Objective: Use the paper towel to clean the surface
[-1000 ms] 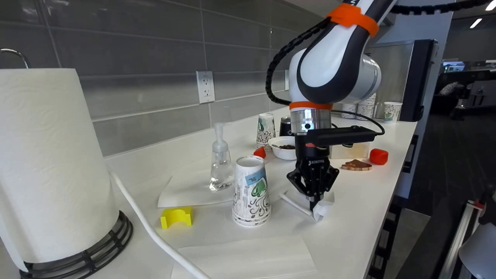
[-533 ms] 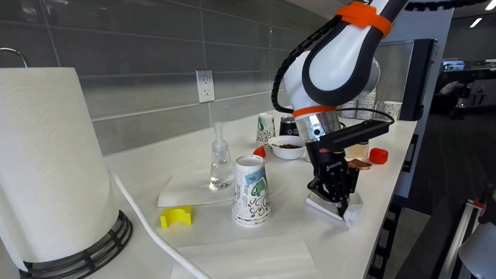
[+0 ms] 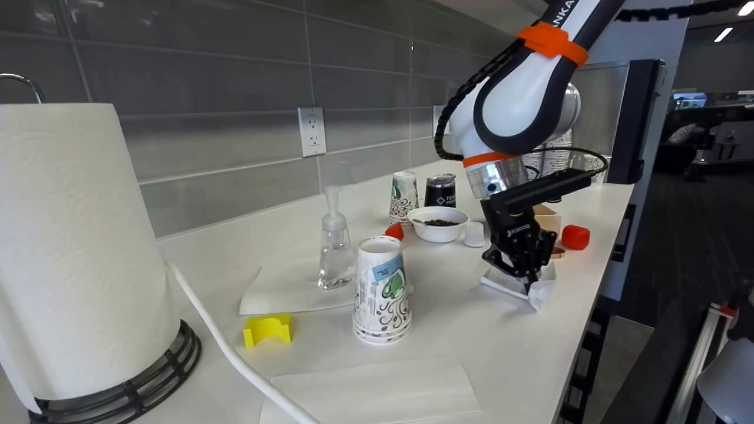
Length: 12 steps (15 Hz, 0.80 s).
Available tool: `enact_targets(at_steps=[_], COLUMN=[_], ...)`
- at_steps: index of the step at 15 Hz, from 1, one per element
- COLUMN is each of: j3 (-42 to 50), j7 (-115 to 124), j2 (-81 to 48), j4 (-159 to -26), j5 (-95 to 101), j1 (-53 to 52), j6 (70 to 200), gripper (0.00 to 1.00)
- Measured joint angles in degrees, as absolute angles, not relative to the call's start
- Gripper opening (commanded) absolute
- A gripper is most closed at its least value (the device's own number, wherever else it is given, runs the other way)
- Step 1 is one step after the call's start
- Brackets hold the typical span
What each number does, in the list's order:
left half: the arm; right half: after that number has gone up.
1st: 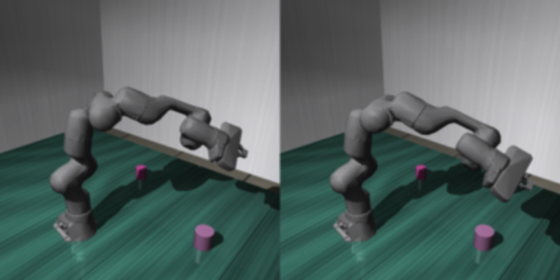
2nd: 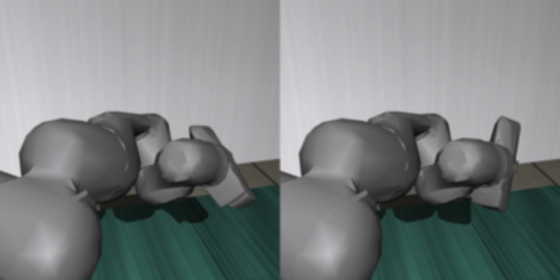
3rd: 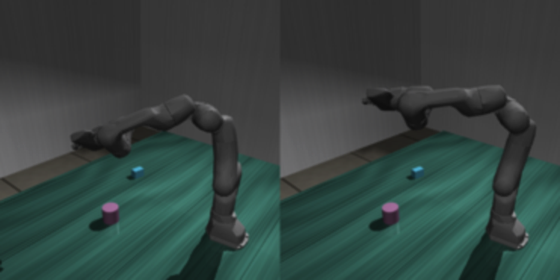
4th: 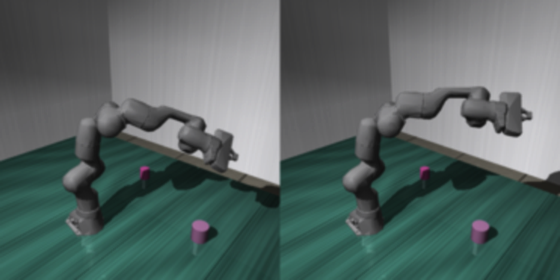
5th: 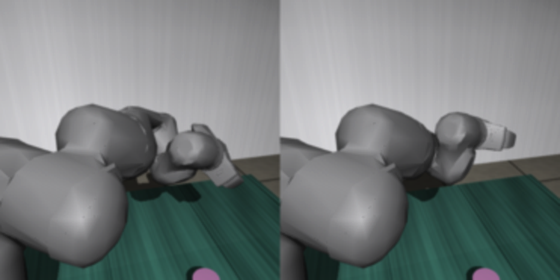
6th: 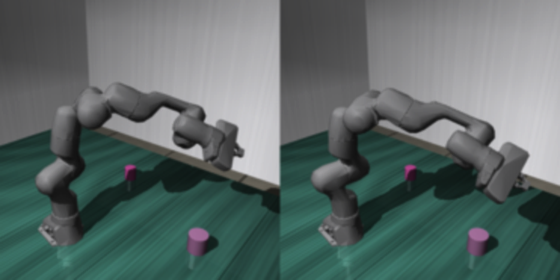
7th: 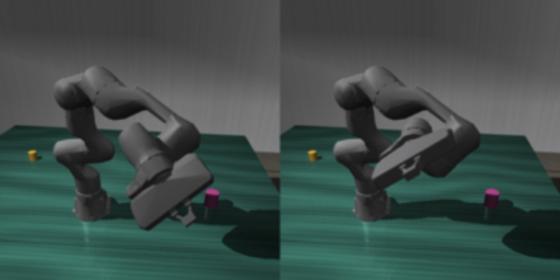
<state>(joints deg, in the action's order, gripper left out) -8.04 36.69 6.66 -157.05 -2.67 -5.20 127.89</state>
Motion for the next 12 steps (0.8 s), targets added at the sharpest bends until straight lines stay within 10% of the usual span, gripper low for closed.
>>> enact_targets(at_steps=[12], j3=[-14.31], j7=[31.99], j2=[14.04], j4=[-157.04], j5=[-6.35], j1=[-12.26], j6=[124.45], gripper=[0.0])
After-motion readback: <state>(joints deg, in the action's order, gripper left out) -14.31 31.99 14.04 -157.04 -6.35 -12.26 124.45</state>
